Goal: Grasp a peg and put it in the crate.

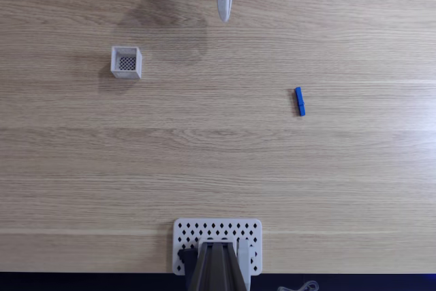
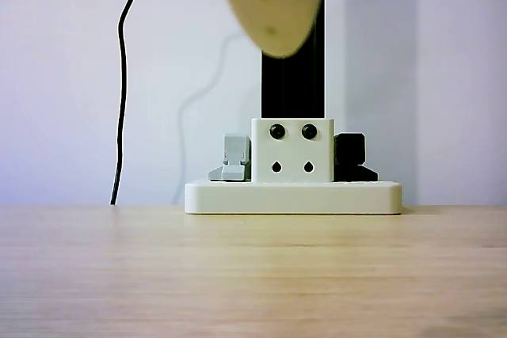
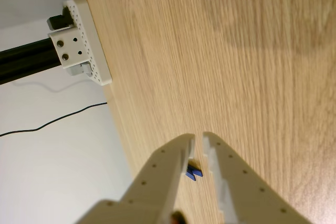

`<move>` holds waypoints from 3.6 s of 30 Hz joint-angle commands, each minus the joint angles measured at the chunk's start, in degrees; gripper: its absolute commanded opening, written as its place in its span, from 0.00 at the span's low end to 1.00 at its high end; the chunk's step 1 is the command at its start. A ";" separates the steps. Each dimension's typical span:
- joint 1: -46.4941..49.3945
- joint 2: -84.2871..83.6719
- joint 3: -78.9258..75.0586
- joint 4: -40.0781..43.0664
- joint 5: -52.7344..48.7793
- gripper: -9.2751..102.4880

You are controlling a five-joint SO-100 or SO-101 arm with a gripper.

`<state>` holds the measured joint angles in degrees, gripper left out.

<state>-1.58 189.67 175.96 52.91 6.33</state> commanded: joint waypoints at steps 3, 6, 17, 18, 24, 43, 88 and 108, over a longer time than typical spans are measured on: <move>-0.09 1.32 -0.70 -0.18 0.44 0.08; -0.09 1.32 -0.70 -0.18 0.44 0.08; -0.09 1.32 -0.70 -0.18 0.44 0.08; -0.09 1.32 -0.70 -0.18 0.44 0.08; -0.09 1.32 -0.70 -0.18 0.35 0.08; -0.26 1.32 -0.70 -0.35 -0.18 0.08; -16.26 -78.57 -55.28 -1.05 -106.96 0.08; -24.35 -107.23 -83.06 -13.45 -88.95 0.29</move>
<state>-26.19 82.44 100.90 41.22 -83.58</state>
